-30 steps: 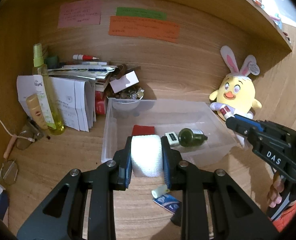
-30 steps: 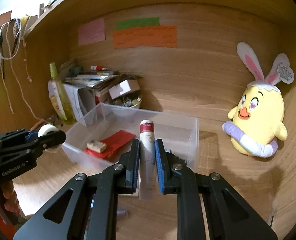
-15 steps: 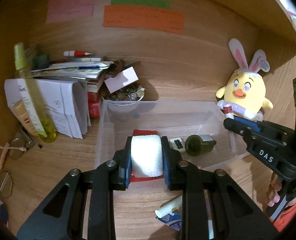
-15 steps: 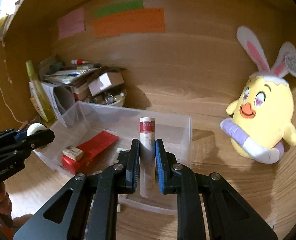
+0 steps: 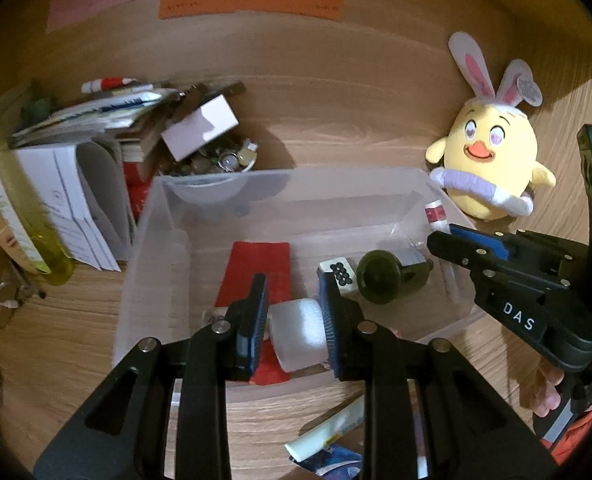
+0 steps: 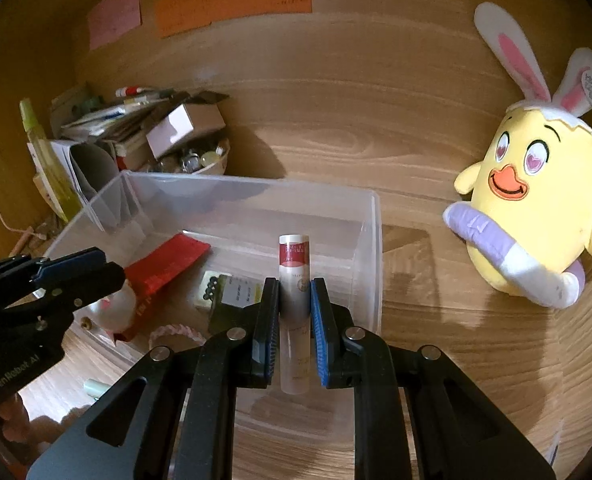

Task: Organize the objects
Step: 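Open the left tool to drop the tape while the right tool releases the tube in the bin, then withdraw both tools from the bin toward the purple-capped bottle and teal bottle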

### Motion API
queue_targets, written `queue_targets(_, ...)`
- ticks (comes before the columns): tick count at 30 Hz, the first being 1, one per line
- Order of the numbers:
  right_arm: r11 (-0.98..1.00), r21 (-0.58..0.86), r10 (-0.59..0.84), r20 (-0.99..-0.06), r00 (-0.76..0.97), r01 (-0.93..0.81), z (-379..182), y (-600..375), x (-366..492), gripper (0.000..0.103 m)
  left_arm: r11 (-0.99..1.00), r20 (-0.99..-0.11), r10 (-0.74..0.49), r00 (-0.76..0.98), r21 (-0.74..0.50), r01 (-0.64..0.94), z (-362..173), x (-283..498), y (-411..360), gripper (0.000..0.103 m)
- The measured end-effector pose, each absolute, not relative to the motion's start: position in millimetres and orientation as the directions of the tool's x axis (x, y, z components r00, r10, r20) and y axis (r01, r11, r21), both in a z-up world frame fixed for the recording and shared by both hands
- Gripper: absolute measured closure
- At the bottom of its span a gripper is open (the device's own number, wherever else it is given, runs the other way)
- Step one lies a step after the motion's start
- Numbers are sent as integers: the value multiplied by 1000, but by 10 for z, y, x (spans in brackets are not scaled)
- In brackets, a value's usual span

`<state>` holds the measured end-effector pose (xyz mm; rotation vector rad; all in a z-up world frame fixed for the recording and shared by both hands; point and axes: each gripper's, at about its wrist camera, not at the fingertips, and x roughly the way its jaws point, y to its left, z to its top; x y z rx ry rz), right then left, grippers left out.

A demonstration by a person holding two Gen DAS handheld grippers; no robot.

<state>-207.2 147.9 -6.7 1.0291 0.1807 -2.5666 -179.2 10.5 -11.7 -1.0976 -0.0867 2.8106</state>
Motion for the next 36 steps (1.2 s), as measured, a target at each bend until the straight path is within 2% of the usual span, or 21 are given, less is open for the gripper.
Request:
queue_targets(3,-923,15,-286,-697,-657,385,-90,1460,-2092,89,-989,-677,147,-721,-102,-106,-140,-1804,119,77)
queue_targets(9,-921,24,-290,-708,-644,388,-108,1452,-2099,89,-988,-684,157,-712,-117,-105,-145,-1794,90,65)
queue_targets(13,-920,34,-297,-710,-639,389,-101,1455,-2099,86,-988,-672,156,-724,-119,-102,-90,-1751,82,52)
queue_targets(18,-920,34,-304,-687,-660,389,-29,1460,-2041,63,-990,-650,139,-747,-98,-99,1,-1641,84,42)
queue_targets(21,-920,32,-311,-665,-680,390,54,1466,-1976,49,-991,-644,132,-754,-98,-90,52,-1575,64,30)
queue_targets(27,-915,25,-328,-626,-708,402,213,1510,-1801,30,-995,-627,97,-773,-88,-54,142,-1402,-42,20)
queue_targets(36,-891,54,-382,-628,-679,451,230,1536,-1528,22,-997,-630,73,-773,-71,-37,158,-1132,-164,18)
